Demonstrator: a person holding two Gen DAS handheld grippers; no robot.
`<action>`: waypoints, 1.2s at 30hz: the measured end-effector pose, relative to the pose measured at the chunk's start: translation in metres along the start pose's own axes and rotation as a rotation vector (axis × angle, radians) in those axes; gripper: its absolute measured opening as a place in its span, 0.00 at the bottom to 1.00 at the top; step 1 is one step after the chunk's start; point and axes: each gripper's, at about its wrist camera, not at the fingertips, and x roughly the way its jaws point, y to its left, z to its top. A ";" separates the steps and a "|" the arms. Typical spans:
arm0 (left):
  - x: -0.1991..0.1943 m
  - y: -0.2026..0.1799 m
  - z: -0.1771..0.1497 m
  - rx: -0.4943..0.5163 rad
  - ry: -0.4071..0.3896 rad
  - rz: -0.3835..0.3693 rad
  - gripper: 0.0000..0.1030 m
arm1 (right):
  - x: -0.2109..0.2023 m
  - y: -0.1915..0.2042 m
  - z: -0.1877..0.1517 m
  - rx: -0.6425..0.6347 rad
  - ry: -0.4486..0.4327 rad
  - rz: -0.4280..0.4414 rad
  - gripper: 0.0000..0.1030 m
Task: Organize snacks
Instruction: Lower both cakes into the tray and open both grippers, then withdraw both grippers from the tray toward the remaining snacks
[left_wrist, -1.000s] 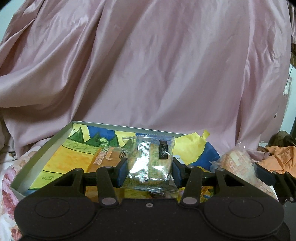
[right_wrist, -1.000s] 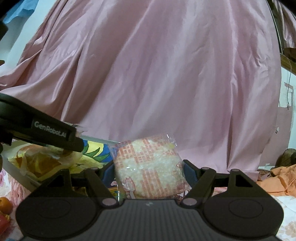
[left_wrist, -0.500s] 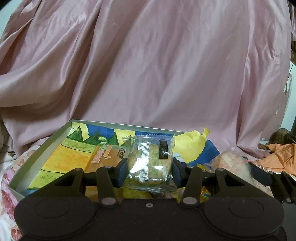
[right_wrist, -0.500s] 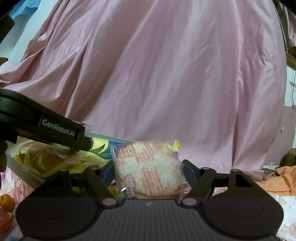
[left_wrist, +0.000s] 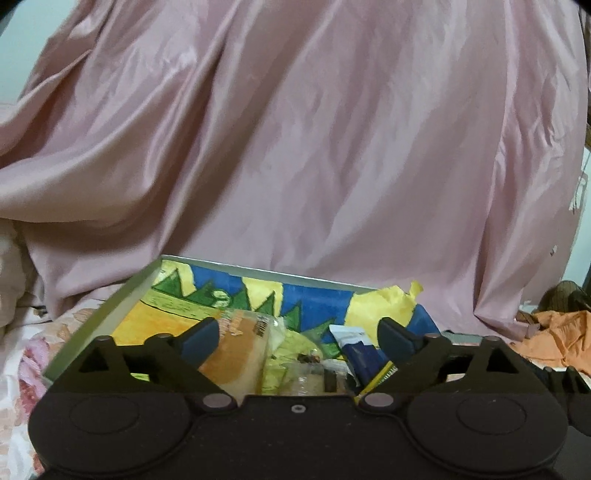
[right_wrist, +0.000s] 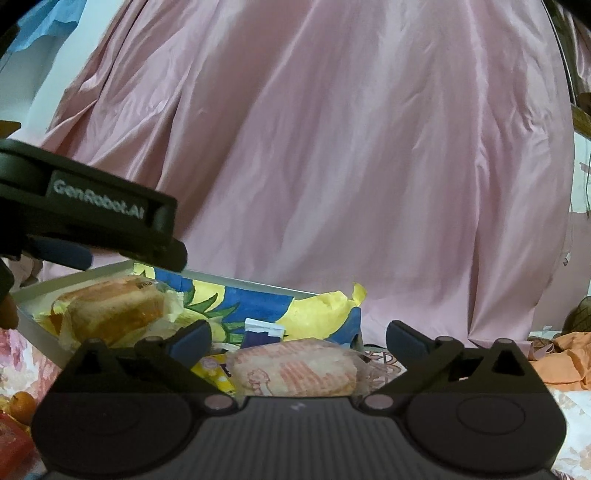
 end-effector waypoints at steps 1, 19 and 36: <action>-0.003 0.001 0.001 -0.002 -0.007 0.007 0.95 | -0.001 0.000 0.001 0.003 0.000 0.004 1.00; -0.089 0.038 0.001 -0.025 -0.097 0.124 0.99 | -0.077 0.012 0.020 0.013 -0.128 0.049 1.00; -0.182 0.095 -0.038 -0.026 -0.062 0.224 0.99 | -0.152 0.051 0.011 -0.053 -0.158 0.138 1.00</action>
